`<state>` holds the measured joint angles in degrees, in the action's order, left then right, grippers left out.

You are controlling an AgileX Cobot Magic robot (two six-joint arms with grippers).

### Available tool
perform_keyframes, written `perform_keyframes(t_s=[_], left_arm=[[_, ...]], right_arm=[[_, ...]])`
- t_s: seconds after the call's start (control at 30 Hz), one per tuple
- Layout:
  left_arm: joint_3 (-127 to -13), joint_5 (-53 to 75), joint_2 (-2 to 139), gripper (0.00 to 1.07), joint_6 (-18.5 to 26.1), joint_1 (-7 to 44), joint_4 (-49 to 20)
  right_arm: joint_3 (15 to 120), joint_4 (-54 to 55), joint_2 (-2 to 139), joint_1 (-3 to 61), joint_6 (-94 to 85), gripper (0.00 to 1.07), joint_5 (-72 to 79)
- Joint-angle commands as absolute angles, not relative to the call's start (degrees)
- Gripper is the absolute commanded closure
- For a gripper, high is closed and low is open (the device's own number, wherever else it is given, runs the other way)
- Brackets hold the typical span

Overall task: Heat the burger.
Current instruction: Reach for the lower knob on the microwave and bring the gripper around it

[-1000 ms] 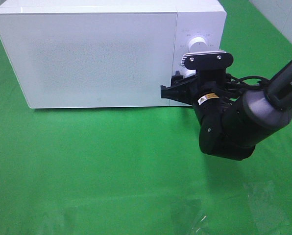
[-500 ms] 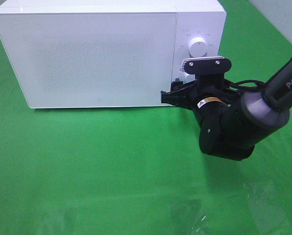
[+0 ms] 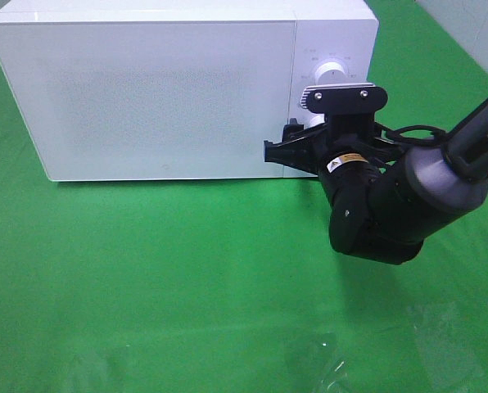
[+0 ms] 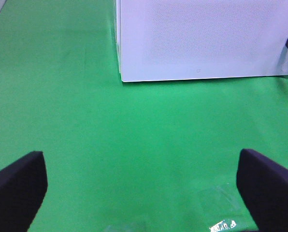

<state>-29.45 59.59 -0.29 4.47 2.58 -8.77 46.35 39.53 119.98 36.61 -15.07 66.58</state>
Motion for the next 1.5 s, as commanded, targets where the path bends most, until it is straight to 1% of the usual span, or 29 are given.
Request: perform_keyframes(t_s=[0.03, 0.3, 0.33, 0.37, 0.43, 0.47, 0.5, 0.53, 0.57, 0.6, 0.63, 0.73, 1.1, 1.17, 1.23, 1.27, 1.3, 1.4, 1.47, 1.5], left_arm=[[-29.22, 59.19, -1.32, 0.06, 4.24, 2.52, -8.65], [-29.22, 59.19, -1.32, 0.06, 4.24, 2.52, -8.65], [-29.22, 59.19, -1.32, 0.06, 4.24, 2.52, -8.65], [-29.22, 59.19, -1.32, 0.06, 4.24, 2.52, -8.65], [-29.22, 59.19, -1.32, 0.06, 4.24, 2.52, -8.65], [-29.22, 59.19, -1.32, 0.06, 4.24, 2.52, -8.65], [-29.22, 59.19, -1.32, 0.06, 4.24, 2.52, -8.65], [-29.22, 59.19, -1.32, 0.06, 4.24, 2.52, -8.65], [-29.22, 59.19, -1.32, 0.06, 4.24, 2.52, -8.65], [-29.22, 59.19, -1.32, 0.06, 4.24, 2.52, -8.65], [-29.22, 59.19, -1.32, 0.06, 4.24, 2.52, -8.65], [-29.22, 59.19, -1.32, 0.06, 4.24, 2.52, -8.65], [-29.22, 59.19, -1.32, 0.06, 4.24, 2.52, -8.65], [-29.22, 59.19, -1.32, 0.06, 4.24, 2.52, -8.65], [-29.22, 59.19, -1.32, 0.06, 4.24, 2.52, -8.65], [-29.22, 59.19, -1.32, 0.06, 4.24, 2.52, -8.65], [-29.22, 59.19, -1.32, 0.06, 4.24, 2.52, -8.65], [-29.22, 59.19, -1.32, 0.06, 4.24, 2.52, -8.65], [-29.22, 59.19, -1.32, 0.06, 4.24, 2.52, -8.65], [-29.22, 59.19, -1.32, 0.06, 4.24, 2.52, -8.65]], right_arm=[[47.44, 37.99, 118.95, 36.67, -15.47, 0.40, 68.35], [47.50, 38.27, 119.46, 36.50, -15.47, 0.43, 67.15], [47.50, 38.22, 119.63, 36.50, -15.01, 0.51, 66.81], [47.50, 38.22, 119.63, 36.50, -15.01, 0.51, 66.81], [47.56, 38.22, 119.63, 36.50, -14.84, 0.79, 66.23], [47.56, 38.22, 119.63, 36.50, -14.84, 0.79, 66.23], [47.56, 37.99, 119.63, 36.50, -14.84, 0.95, 66.23], [47.56, 37.99, 119.63, 36.50, -14.84, 0.95, 66.23], [47.56, 37.53, 119.63, 36.50, -14.84, 1.02, 66.23], [47.56, 37.53, 119.63, 36.50, -14.84, 1.02, 66.23], [47.56, 36.15, 119.63, 36.50, -14.84, 1.07, 66.18], [47.56, 34.26, 119.63, 36.50, -14.84, 1.07, 66.06], [47.56, 32.77, 119.63, 36.50, -11.34, 1.07, 68.24], [47.56, 31.74, 119.63, 36.50, -8.14, 1.07, 69.27], [47.56, 28.13, 119.63, 36.50, -1.26, 1.07, 70.65], [47.56, 28.13, 119.63, 36.50, -1.26, 1.07, 70.65], [47.56, 25.67, 119.63, 36.50, 3.90, 1.07, 72.08], [47.56, 24.47, 119.63, 36.50, 7.45, 1.07, 73.17], [47.56, 21.89, 119.63, 36.50, 25.84, 1.07, 75.92], [47.56, 21.89, 119.63, 36.50, 25.84, 1.07, 75.92]])
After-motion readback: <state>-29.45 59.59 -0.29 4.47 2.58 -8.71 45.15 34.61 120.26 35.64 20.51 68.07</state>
